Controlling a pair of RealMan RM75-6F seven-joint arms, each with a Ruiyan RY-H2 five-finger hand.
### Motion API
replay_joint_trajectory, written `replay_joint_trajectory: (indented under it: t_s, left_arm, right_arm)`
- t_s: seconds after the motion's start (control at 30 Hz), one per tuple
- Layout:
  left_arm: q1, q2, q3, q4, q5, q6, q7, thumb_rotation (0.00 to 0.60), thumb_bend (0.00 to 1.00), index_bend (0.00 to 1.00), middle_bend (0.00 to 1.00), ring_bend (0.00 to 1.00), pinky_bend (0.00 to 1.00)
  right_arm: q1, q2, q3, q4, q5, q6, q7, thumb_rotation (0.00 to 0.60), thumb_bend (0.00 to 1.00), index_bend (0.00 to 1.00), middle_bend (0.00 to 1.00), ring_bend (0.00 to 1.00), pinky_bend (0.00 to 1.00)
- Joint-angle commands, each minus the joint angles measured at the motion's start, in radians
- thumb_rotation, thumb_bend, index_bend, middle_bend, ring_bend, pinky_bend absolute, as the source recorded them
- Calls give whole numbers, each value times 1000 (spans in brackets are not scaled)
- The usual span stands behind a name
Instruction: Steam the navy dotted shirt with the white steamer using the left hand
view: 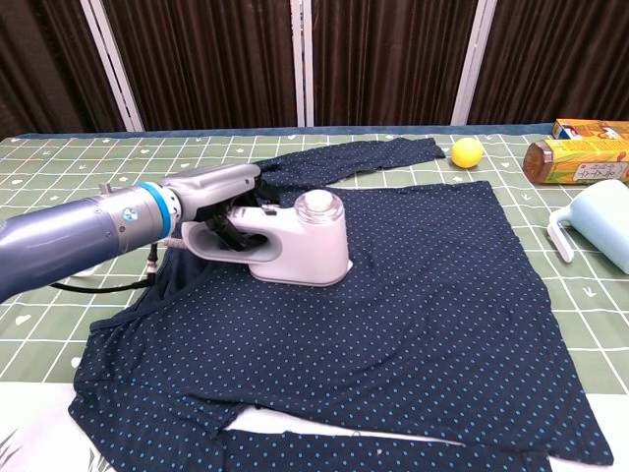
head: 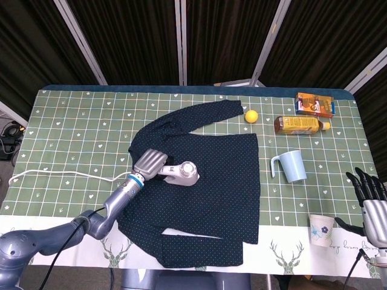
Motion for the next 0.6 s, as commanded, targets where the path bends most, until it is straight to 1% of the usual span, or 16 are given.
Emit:
replay_joint_trajectory:
  t_s: [0.03, 0.33, 0.6]
  left_arm:
    - [8, 11, -1, 10, -5, 3, -4, 600, 688, 916, 826, 775, 995]
    - [31, 39, 7, 27, -6, 8, -26, 600, 688, 916, 826, 775, 995]
    - [32, 40, 14, 8, 11, 11, -38, 600, 688, 916, 826, 775, 995]
  right_arm:
    - [-1, 0, 0, -1, -1, 2, 0, 600, 0, 0, 0, 0, 0]
    - [-1, 0, -3, -5, -8, 4, -6, 600, 0, 0, 0, 0, 0]
    - [-2, 2, -3, -8, -9, 5, -8, 600, 0, 0, 0, 0, 0]
